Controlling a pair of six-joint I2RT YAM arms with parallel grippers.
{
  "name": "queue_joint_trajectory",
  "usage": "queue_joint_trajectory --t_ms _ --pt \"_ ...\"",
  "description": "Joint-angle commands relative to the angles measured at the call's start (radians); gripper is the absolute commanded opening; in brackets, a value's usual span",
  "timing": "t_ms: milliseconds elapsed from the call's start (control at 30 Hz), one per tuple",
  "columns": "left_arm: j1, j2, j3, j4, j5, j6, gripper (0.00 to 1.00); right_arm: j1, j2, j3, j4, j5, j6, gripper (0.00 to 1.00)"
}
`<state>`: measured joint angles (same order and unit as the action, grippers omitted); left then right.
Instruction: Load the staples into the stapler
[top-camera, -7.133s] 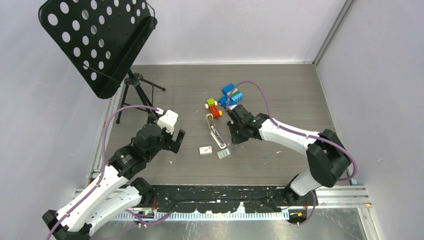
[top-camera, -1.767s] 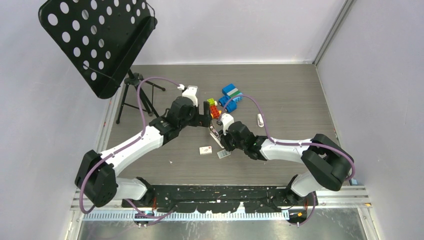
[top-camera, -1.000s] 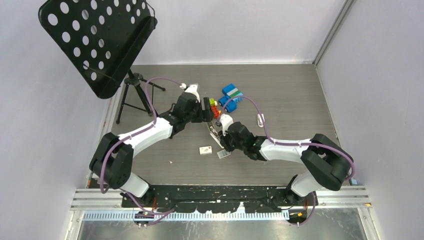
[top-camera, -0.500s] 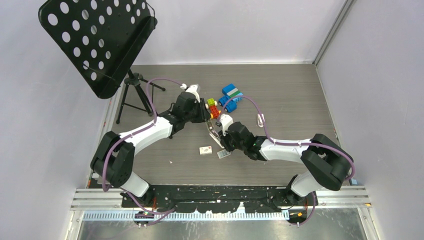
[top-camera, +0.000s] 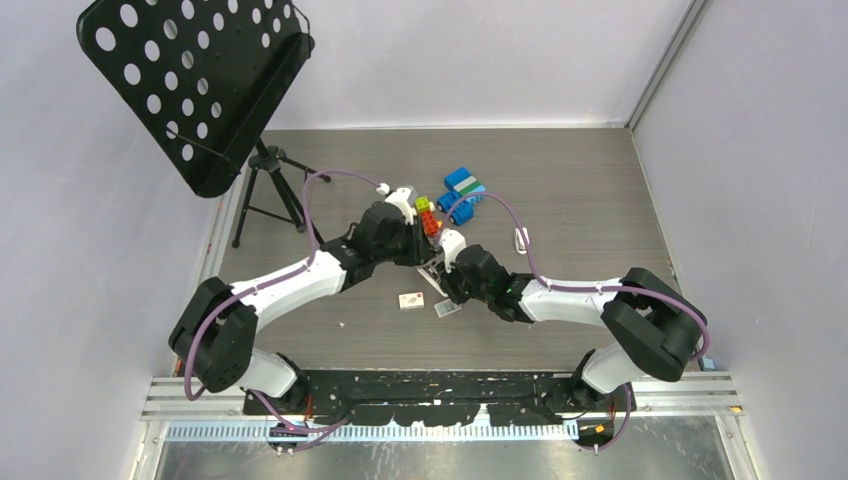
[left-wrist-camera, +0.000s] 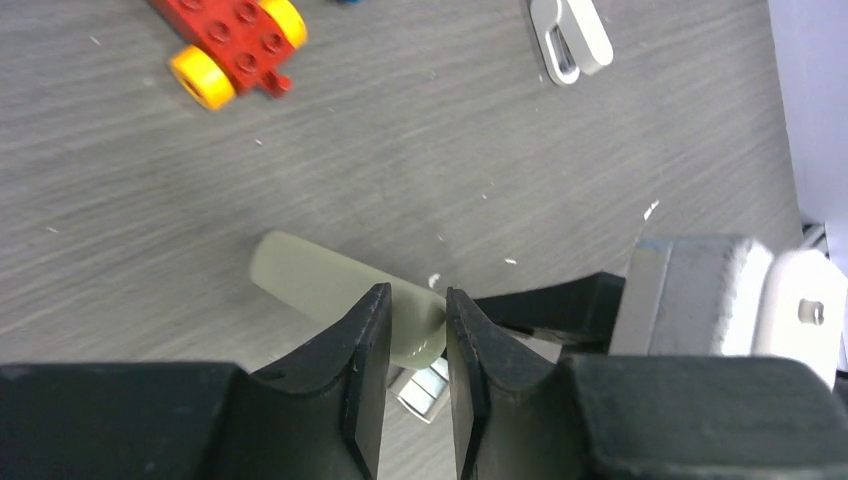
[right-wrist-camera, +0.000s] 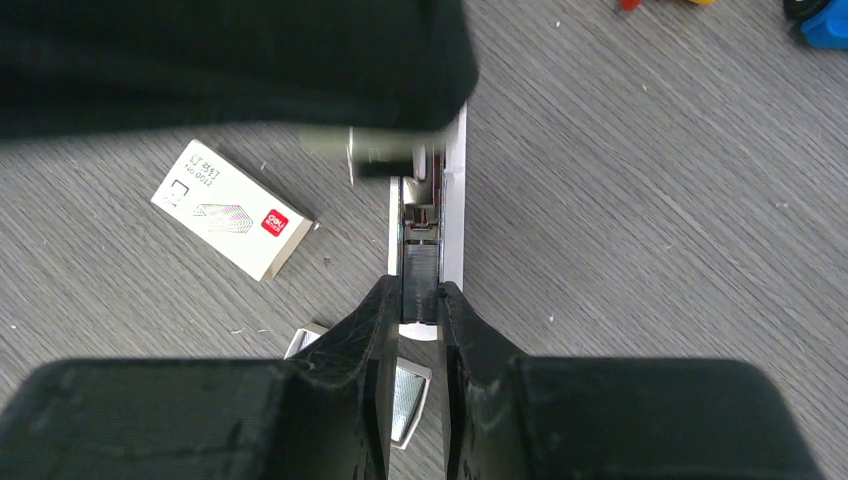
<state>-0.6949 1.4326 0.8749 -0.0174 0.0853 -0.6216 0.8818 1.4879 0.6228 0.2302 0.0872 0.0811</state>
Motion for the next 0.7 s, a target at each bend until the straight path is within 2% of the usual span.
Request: queue_joint_trajectory --t_ms 0,100,133,167,267,467,667 --pt "-0.047 -0.023 -0.021 0.033 0.012 -0.043 0.29 0.006 -0.019 -0.006 0.049 -0.002 0.002 0.23" --pt "-0.070 -0.012 -0.030 0.044 0.005 -0.059 0.29 0.008 -0.022 -0.007 0.050 -0.003 0.003 0.23" --pt "-0.074 -0.006 -0.032 0.048 0.004 -0.064 0.30 0.008 -0.117 -0.009 0.050 -0.003 0.001 0.22" --pt "-0.078 -0.003 -0.036 0.051 0.004 -0.069 0.30 0.008 -0.041 -0.011 0.051 -0.003 0.001 0.22" --pt "-0.083 0.004 -0.045 0.060 0.000 -0.082 0.31 0.009 -0.044 -0.015 0.049 -0.006 0.002 0.24" --pt "-0.083 0.006 -0.065 0.072 -0.014 -0.084 0.34 0.008 -0.125 -0.034 0.018 -0.016 0.022 0.43" --pt "-0.083 -0.015 -0.090 0.090 -0.051 -0.070 0.46 0.008 -0.227 0.000 -0.166 -0.036 0.048 0.51"
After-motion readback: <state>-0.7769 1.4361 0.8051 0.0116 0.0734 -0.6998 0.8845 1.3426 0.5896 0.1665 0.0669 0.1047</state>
